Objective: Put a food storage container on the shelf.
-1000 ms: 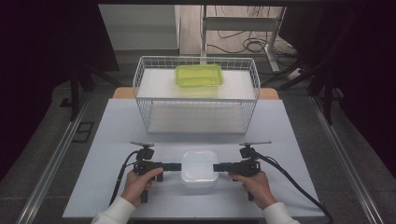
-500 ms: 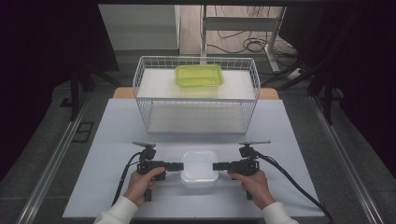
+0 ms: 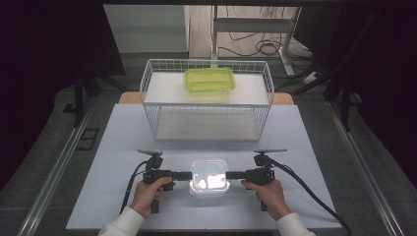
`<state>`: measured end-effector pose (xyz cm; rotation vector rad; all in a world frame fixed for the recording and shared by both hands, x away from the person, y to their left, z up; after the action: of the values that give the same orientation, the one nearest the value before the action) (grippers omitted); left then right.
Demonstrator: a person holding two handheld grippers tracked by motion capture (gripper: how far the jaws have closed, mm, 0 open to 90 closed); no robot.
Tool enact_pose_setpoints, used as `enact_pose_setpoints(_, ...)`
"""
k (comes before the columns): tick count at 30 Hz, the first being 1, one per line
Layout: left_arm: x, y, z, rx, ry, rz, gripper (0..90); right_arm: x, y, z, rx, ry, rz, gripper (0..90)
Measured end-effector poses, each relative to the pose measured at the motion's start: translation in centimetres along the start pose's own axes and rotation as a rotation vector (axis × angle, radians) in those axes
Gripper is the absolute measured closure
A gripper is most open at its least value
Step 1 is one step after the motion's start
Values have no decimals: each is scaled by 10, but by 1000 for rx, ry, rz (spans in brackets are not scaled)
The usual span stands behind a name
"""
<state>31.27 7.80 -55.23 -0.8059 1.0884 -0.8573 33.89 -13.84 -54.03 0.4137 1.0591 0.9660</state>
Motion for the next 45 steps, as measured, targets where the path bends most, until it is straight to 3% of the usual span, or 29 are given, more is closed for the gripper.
enact_pose_setpoints(14, -4, -5, 0, 16, -13, -2, 802, -5, 4, 1, -31, -12, 9, 753)
enact_pose_setpoints(23, -5, -8, -1, 46, -18, 24, 809, -6, 6, 2, -50, -19, 5, 770)
enact_pose_setpoints(45, -8, -15, 1, 106, -28, 51, 809, -9, 8, 4, -52, -37, 6, 789)
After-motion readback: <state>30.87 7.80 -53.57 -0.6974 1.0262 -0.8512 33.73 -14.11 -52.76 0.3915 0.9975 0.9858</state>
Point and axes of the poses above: each handheld gripper's, and its own axes: x roughly forward along the jaws, z roughly out of its top, y roughly to its left, the point moved 8 cm from there along x, roughly forward along the jaws, and after that the axes turned 4 degrees about -x, right-handed, at the moved point
